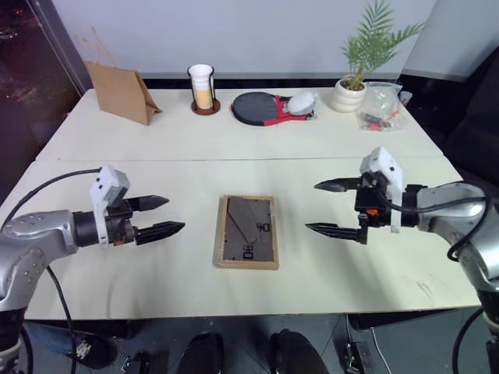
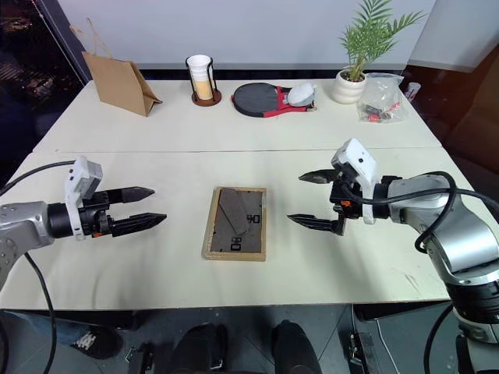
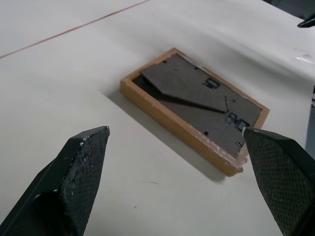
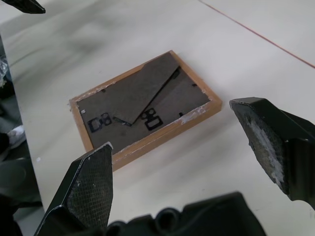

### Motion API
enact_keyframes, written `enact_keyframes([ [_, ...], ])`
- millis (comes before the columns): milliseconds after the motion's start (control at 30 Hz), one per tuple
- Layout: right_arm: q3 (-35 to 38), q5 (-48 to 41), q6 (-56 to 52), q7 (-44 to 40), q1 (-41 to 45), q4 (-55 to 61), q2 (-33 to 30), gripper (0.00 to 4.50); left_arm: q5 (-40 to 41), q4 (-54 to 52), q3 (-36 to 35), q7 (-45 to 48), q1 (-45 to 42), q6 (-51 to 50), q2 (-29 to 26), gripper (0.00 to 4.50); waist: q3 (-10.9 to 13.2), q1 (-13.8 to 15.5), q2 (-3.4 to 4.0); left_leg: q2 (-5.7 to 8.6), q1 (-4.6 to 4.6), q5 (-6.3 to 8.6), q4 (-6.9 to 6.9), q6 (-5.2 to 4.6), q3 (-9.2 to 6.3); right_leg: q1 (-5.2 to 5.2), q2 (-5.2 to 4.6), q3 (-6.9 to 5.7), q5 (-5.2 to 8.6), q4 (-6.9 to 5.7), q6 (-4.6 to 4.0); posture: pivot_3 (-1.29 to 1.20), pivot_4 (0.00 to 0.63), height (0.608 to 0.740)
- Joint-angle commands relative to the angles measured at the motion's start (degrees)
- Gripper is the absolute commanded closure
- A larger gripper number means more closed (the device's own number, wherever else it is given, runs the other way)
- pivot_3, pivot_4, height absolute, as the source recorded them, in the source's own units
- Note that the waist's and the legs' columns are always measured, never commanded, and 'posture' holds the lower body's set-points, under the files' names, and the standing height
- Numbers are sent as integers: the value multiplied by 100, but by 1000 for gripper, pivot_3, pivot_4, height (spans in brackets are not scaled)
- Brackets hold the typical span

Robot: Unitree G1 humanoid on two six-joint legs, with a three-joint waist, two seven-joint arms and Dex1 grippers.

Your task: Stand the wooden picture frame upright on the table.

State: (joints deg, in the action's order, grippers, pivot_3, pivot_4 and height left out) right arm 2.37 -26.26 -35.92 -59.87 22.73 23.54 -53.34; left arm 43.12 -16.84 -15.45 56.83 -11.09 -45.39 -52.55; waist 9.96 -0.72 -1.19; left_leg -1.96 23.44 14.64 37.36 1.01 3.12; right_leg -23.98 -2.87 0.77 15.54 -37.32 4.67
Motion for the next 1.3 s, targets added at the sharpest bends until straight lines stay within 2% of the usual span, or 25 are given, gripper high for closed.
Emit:
enact_keyframes([
  [33, 56, -43, 58, -82, 1, 182, -128, 20, -69, -99, 98, 13, -64, 168, 64, 0, 0, 1, 0, 0, 0, 0, 0, 0, 0, 0, 0, 0, 0, 0, 0, 0, 150, 740],
  [300, 237, -49, 121, -235, -153, -18, -303, 20, -56, -363, 395, -55, -178, 148, 230, 0, 0, 1, 0, 1, 0, 0, 3, 0, -1, 1, 0, 1, 0, -2, 0, 0, 150, 740],
  [700, 32, 126, 135, 25, -109, -175, -102, 20, -308, -102, 583, -75, -217, 353, 421, 0, 0, 2, -1, 1, 0, 0, 7, 0, 0, 1, 3, 2, 0, -4, 0, 0, 150, 740],
  [967, -58, 219, 197, 189, -153, -118, -1, 20, -625, 152, 838, -69, -408, 643, 622, 0, -1, 4, -1, 2, 0, 0, 9, 0, -1, 2, 3, 2, 0, -6, 0, 0, 150, 740],
  [1100, -207, 391, 85, 485, -82, -220, 163, 20, -1151, 355, 1035, -409, -488, 944, 795, 0, -1, 6, -1, 2, 0, 0, 10, 0, -1, 3, 3, 2, 0, -6, 1, 0, 150, 740],
  [1133, -304, 528, 47, 670, -60, -266, 244, 516, -1374, 414, 1126, -606, -500, 1055, 875, 535, -1, 1, -2, 2, 0, 0, 11, 0, -1, 3, 3, 2, 0, -7, 1, 0, 150, 740],
  [1167, -398, 647, 22, 813, -70, -278, 306, 794, -1538, 435, 1214, -746, -488, 1121, 936, 797, -2, -3, -3, 2, 0, 0, 11, 0, -1, 3, 4, 2, 0, -7, 1, 0, 150, 740],
  [1200, -508, 778, -14, 974, -102, -273, 388, 1251, -1693, 414, 1335, -815, -439, 1216, 984, 1266, -3, -6, -3, 2, -1, 0, 11, 0, 0, 3, 4, 3, -1, -8, 1, 0, 150, 740],
  [1300, -854, 1166, -160, 1426, -146, -317, 651, 2838, -2144, 393, 1742, -904, -318, 1502, 1088, 2811, -3, 0, -3, 2, -1, 0, 11, 0, 0, 3, 5, 4, -1, -9, 1, 0, 150, 740],
])
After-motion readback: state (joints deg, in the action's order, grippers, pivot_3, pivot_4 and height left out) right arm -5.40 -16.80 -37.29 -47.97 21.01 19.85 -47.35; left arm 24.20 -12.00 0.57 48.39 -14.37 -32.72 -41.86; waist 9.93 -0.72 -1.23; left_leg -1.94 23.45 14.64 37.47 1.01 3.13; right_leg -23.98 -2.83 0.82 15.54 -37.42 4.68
